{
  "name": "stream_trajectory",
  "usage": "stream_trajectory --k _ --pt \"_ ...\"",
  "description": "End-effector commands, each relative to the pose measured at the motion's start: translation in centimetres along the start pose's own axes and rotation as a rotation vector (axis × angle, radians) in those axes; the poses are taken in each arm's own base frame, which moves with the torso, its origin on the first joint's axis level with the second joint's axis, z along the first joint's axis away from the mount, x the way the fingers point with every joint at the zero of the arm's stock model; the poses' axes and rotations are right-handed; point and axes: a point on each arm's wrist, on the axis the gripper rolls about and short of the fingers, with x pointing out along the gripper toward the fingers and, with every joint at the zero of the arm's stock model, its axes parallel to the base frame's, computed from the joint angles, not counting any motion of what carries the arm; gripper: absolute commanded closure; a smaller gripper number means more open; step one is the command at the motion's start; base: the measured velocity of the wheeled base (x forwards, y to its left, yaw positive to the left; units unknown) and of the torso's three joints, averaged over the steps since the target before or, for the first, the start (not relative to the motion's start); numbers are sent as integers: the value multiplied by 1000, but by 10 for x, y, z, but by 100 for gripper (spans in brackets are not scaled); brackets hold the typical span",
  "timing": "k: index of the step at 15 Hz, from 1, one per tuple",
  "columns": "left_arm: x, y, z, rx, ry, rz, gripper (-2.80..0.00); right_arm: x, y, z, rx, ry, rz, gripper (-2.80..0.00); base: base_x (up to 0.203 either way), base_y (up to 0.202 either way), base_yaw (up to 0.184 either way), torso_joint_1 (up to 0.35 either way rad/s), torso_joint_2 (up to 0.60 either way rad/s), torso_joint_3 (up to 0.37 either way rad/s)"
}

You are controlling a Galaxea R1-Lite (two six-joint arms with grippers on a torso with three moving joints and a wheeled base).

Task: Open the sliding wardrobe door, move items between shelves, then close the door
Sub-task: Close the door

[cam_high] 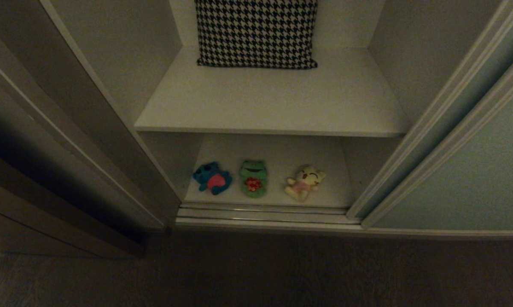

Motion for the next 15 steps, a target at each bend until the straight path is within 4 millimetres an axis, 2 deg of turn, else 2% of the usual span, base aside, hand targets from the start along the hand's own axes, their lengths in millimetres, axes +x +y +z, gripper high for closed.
stream_trajectory --k 1,5,6,9,11,15 --pt "0 0 0 -1 1 1 0 0 0 0 7 0 -2 0 0 0 0 0 0 0" --pt "0 0 0 0 1 1 0 -4 0 4 20 63 0 0 0 0 0 0 0 0" --pt "0 0 0 0 1 1 0 -9 -1 15 28 75 -2 0 0 0 0 0 0 0" --pt "0 0 0 1 1 1 0 -22 -5 62 87 105 -26 0 0 0 0 0 0 0" --pt "0 0 0 0 1 1 0 -16 -8 98 137 132 -89 0 0 0 0 0 0 0" --pt "0 0 0 0 1 1 0 0 -17 165 208 78 -220 0 0 0 0 0 0 0"
